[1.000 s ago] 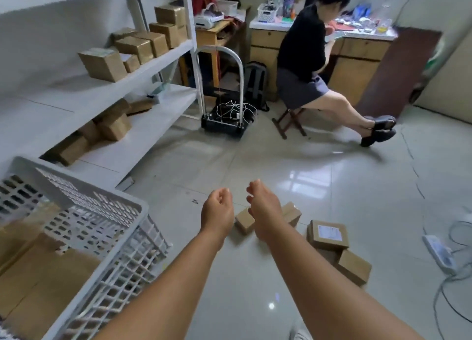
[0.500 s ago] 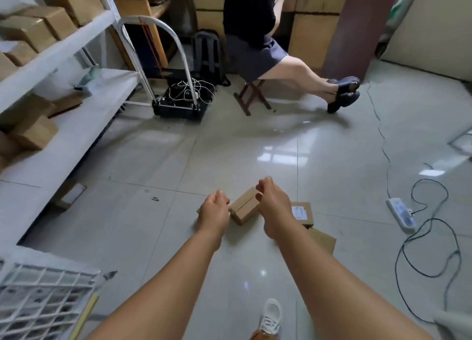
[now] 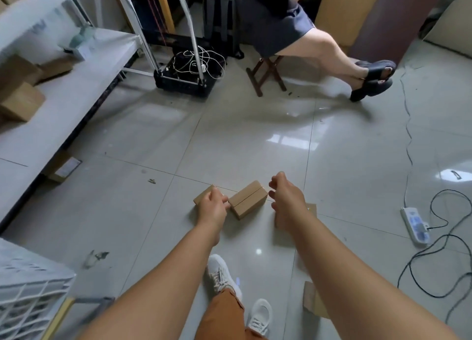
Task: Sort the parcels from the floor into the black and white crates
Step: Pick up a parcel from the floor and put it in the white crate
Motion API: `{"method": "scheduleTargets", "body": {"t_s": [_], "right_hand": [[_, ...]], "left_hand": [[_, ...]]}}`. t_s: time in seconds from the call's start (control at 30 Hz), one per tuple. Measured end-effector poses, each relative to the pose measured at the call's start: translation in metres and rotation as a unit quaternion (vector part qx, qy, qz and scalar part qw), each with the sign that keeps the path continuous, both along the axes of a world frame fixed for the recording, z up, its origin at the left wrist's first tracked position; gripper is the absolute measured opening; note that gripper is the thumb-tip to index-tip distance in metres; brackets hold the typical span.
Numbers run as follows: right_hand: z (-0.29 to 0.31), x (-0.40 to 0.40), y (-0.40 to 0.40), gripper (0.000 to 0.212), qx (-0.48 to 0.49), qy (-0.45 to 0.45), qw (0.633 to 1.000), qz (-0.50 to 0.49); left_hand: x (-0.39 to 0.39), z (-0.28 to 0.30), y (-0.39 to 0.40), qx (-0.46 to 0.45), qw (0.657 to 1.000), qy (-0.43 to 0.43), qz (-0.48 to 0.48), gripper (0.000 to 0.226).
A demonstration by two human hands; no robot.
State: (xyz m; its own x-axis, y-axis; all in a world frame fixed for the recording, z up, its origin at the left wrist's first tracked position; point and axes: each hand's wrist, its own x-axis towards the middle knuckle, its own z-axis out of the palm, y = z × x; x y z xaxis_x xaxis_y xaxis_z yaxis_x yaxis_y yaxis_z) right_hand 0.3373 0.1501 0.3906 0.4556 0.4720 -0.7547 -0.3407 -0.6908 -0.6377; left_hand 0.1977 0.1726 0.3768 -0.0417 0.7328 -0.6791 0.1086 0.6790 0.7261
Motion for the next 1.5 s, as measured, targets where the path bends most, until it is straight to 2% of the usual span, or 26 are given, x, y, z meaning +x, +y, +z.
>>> {"method": "scheduleTargets", "body": {"t_s": [0.2,0.47,0.6,0.7,0.87,0.97,1.1,1.23,1.5], "right_hand": [[-0.025,0.015,0.053,0.040,0.004,-0.026,1.000,0.013],[-0.095,0.034,0.127,0.036,-0.077,-0.006,0.997,0.016],[-0.144,0.052,0.160,0.036,-0.099,-0.010,0.994,0.044],[-0.189,0.066,0.179,0.033,-0.113,-0.024,0.989,0.089],[-0.279,0.084,0.197,0.044,-0.145,-0.051,0.974,0.168],[-0.332,0.089,0.202,0.039,-0.165,-0.041,0.966,0.195],[-0.393,0.094,0.208,0.047,-0.182,-0.027,0.960,0.212],[-0.450,0.098,0.214,0.049,-0.188,-0.050,0.950,0.245],[-0.529,0.102,0.216,0.064,-0.190,-0.070,0.937,0.284]], "left_hand": [[0.005,-0.038,0.063,-0.050,0.999,-0.008,0.013,0.043],[0.014,-0.099,0.131,-0.093,0.995,0.002,0.020,0.039],[0.023,-0.154,0.152,-0.116,0.993,0.026,0.012,0.024],[0.027,-0.196,0.167,-0.130,0.991,0.036,0.010,0.025],[0.034,-0.284,0.180,-0.170,0.984,0.047,0.034,0.024],[0.036,-0.342,0.177,-0.201,0.977,0.062,0.021,0.030],[0.038,-0.413,0.171,-0.238,0.969,0.066,0.012,0.055],[0.040,-0.472,0.170,-0.259,0.963,0.071,0.012,0.061],[0.045,-0.538,0.162,-0.299,0.953,0.046,0.013,0.069]]}}
